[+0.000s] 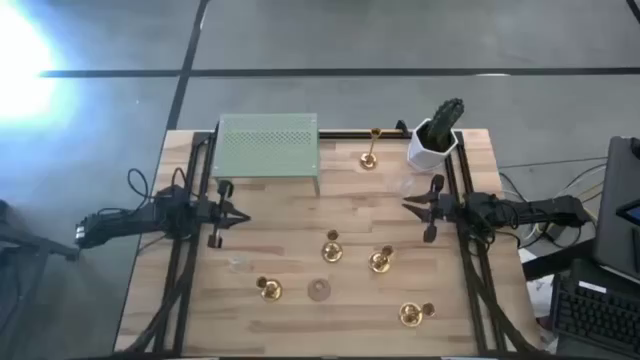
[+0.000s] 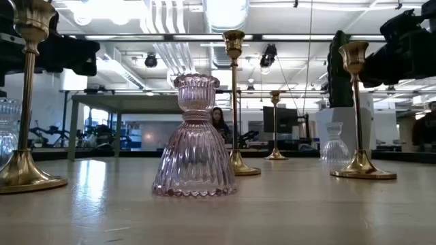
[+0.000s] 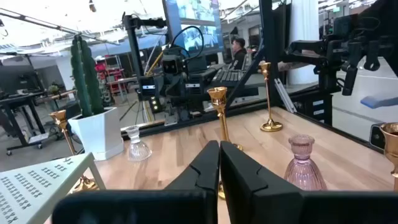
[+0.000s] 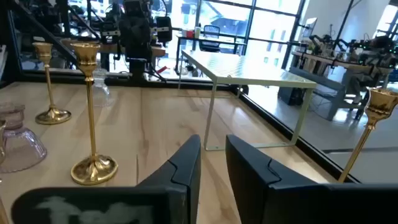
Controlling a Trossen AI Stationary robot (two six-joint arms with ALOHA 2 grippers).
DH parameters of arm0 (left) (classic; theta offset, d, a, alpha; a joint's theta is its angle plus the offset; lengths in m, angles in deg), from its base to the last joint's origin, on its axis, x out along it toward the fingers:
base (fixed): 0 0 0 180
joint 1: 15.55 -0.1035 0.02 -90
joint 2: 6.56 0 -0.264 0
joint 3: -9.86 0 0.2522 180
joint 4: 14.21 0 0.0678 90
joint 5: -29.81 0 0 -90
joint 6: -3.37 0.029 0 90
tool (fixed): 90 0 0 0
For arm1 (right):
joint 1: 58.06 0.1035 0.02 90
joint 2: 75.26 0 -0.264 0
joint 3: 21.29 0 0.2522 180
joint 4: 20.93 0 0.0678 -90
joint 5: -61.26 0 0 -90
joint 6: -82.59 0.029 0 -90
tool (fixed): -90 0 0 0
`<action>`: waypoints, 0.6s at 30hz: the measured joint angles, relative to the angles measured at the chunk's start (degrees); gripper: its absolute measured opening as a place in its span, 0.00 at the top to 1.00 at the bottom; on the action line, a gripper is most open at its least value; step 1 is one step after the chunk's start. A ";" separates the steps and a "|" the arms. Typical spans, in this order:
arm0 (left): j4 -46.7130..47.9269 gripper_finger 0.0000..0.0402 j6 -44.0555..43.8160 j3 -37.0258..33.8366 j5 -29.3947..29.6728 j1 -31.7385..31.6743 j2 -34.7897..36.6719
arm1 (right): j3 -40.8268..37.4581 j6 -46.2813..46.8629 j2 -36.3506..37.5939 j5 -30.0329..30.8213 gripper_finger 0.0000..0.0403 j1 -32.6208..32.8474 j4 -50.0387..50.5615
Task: Pick & Place candle stick holders
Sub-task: Put the golden candle holder on the shelf
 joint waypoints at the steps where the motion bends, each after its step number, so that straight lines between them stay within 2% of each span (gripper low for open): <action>1: 0.01 0.95 -0.01 0.00 0.00 0.00 0.00 | 0.00 -0.10 0.02 0.00 0.82 0.00 0.00; 18: 0.02 0.95 0.01 0.00 -0.01 0.00 -0.01 | 0.00 0.00 0.00 0.00 0.77 0.00 0.00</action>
